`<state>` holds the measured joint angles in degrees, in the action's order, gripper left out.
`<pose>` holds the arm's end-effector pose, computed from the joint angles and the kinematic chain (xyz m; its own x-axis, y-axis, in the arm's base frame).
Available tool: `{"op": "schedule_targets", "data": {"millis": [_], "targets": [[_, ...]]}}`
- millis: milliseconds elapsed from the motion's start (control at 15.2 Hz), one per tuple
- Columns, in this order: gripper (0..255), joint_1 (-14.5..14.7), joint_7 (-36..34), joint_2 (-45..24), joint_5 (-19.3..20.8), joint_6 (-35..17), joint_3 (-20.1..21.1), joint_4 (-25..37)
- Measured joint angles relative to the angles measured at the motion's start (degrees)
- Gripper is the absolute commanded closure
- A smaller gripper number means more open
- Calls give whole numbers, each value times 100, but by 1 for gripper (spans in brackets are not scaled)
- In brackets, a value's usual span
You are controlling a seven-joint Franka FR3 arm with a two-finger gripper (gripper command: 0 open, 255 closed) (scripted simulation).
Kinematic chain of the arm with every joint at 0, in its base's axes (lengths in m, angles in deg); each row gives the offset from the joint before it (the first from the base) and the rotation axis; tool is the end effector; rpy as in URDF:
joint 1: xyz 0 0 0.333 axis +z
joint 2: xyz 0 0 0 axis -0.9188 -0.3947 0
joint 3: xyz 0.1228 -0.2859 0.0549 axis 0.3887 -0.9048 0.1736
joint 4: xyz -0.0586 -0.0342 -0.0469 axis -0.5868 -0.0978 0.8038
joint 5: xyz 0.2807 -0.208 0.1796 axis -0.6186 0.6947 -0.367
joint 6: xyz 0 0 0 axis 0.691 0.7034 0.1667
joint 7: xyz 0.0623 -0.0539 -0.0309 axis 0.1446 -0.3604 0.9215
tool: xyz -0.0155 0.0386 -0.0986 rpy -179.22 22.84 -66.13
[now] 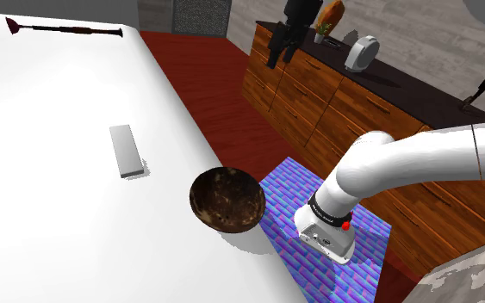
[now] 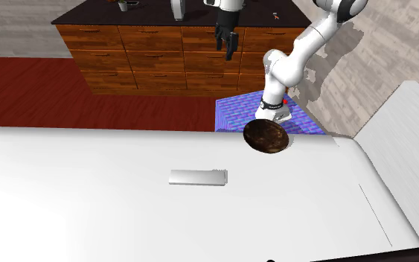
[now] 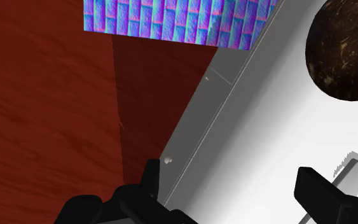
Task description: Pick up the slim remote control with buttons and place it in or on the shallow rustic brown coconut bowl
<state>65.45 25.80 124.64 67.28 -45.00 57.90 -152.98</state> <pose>0.3132 0.0215 0.6175 0.9944 0.0574 0.0882 0.0582 -0.9983 -0.0067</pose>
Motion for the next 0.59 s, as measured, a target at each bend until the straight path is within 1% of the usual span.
{"op": "schedule_targets", "data": {"millis": [66,198,462,594], "targets": [[0,0,0,0,0,0,0,0],[0,23,-154,-87,-74,-143,128,-70],[0,88,-645,-493,-285,-597,539,-155],[0,114,-909,-765,-376,-790,757,-91]]}}
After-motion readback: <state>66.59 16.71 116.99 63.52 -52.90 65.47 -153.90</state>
